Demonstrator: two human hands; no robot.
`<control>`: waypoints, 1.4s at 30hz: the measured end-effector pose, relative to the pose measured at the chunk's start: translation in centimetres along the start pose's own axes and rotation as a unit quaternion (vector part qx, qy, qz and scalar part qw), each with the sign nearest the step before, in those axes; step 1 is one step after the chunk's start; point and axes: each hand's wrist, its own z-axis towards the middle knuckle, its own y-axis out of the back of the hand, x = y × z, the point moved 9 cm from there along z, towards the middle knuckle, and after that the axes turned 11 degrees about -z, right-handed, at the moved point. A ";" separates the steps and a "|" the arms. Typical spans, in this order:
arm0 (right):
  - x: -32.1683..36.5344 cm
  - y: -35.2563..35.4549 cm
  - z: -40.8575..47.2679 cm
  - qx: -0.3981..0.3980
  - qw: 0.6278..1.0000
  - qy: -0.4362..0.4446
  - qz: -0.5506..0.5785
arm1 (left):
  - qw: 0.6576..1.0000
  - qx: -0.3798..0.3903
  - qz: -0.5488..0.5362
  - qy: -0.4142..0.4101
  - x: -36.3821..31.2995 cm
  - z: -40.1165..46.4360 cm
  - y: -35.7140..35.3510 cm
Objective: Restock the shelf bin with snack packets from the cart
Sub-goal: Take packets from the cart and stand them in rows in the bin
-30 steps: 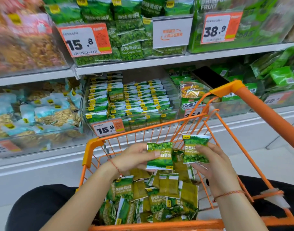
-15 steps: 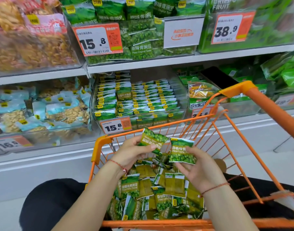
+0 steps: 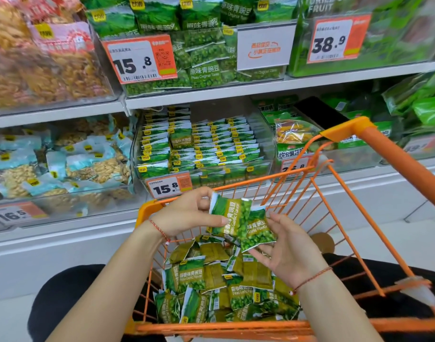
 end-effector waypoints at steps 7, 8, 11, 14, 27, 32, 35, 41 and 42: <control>0.3 0.0 0.3 -0.006 0.995 0.042 -0.086 | 0.991 0.049 0.127 -0.012 -1.4 0.3 -2.1; 0.4 0.1 0.3 -0.011 0.996 0.042 -0.078 | 0.989 0.053 0.134 -0.010 -1.3 0.3 -2.2; 0.1 0.7 0.4 -0.032 0.997 0.032 -0.055 | 0.991 0.055 0.125 0.002 -1.0 0.2 -2.1; 0.0 0.9 0.4 -0.047 0.996 0.038 -0.069 | 0.993 0.062 0.102 0.009 -1.1 0.1 -2.4; 2.9 0.4 -1.0 -0.010 0.966 0.123 -0.229 | 0.970 -0.067 0.201 -0.119 -3.7 1.0 -2.9; 5.3 3.7 -1.5 -0.107 0.973 0.170 -0.111 | 0.966 -0.018 0.255 -0.024 1.0 1.8 -4.7; 5.1 5.4 -1.4 -0.158 0.972 0.170 -0.042 | 0.887 0.203 0.409 0.072 7.4 1.4 -10.9; 4.7 5.9 -1.0 -0.162 0.974 0.156 -0.016 | 0.804 0.290 0.512 0.087 13.0 2.9 -15.4; 4.6 5.9 -0.9 -0.162 0.975 0.153 -0.019 | 0.792 0.292 0.532 0.071 13.2 3.1 -15.7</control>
